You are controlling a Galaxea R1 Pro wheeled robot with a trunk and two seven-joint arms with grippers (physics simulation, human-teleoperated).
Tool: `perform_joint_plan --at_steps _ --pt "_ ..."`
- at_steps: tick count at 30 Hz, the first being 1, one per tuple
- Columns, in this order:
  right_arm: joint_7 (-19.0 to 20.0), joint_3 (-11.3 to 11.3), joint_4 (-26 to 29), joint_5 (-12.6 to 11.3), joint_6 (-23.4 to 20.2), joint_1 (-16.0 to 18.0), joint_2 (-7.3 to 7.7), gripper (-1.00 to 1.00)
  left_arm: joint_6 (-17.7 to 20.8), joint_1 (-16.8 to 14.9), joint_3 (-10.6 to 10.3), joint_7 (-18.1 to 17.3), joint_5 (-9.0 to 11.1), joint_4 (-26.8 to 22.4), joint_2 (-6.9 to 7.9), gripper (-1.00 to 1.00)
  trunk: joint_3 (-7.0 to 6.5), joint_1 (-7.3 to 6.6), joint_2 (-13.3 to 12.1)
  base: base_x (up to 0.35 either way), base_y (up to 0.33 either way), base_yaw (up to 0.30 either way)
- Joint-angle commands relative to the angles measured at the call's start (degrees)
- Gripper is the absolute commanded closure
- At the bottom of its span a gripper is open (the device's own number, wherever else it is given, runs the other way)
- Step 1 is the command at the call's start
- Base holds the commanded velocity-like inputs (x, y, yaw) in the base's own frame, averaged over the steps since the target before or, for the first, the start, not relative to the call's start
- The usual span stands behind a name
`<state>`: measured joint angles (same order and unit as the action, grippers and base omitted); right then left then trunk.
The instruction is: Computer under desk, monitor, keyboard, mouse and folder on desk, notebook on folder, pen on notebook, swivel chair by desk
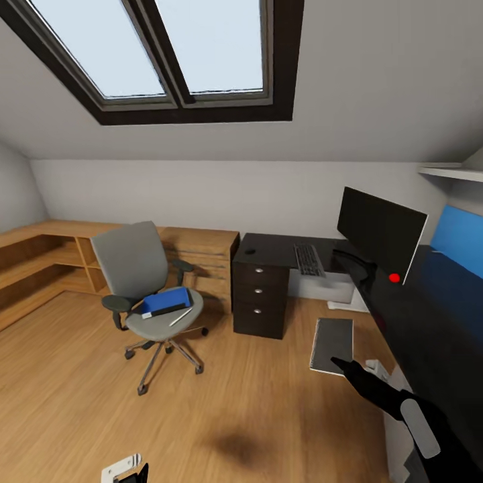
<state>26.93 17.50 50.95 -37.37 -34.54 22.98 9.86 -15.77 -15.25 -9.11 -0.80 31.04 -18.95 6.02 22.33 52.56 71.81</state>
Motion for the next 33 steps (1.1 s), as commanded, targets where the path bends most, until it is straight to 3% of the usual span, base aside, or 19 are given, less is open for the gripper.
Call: perform_joint_plan --at_steps 1,17,25,33 --pt "0.3 0.1 0.0 -0.1 -0.5 0.0 -0.02 1.00 -0.2 0.0 -0.4 -0.1 0.6 0.3 -0.05 -1.00 0.06 0.02 0.0 0.138 0.059 0.000" --pt "0.4 0.0 -0.1 0.0 0.0 0.0 -0.24 1.00 -0.2 0.0 -0.5 -0.1 0.4 0.7 -0.91 -1.00 0.02 0.02 0.0 0.029 0.013 -0.002" --pt "0.3 0.2 -0.2 0.2 0.3 0.0 -2.82 1.00 -0.2 0.0 -0.5 -0.1 0.4 0.8 -0.99 -1.00 -0.36 0.02 0.0 0.001 0.000 -0.144" --pt "0.3 0.2 -0.3 0.3 0.8 0.0 -3.43 1.00 -0.2 0.0 -0.5 -0.1 0.3 0.8 -1.00 -1.00 -0.75 0.02 0.0 0.000 0.000 -0.225"
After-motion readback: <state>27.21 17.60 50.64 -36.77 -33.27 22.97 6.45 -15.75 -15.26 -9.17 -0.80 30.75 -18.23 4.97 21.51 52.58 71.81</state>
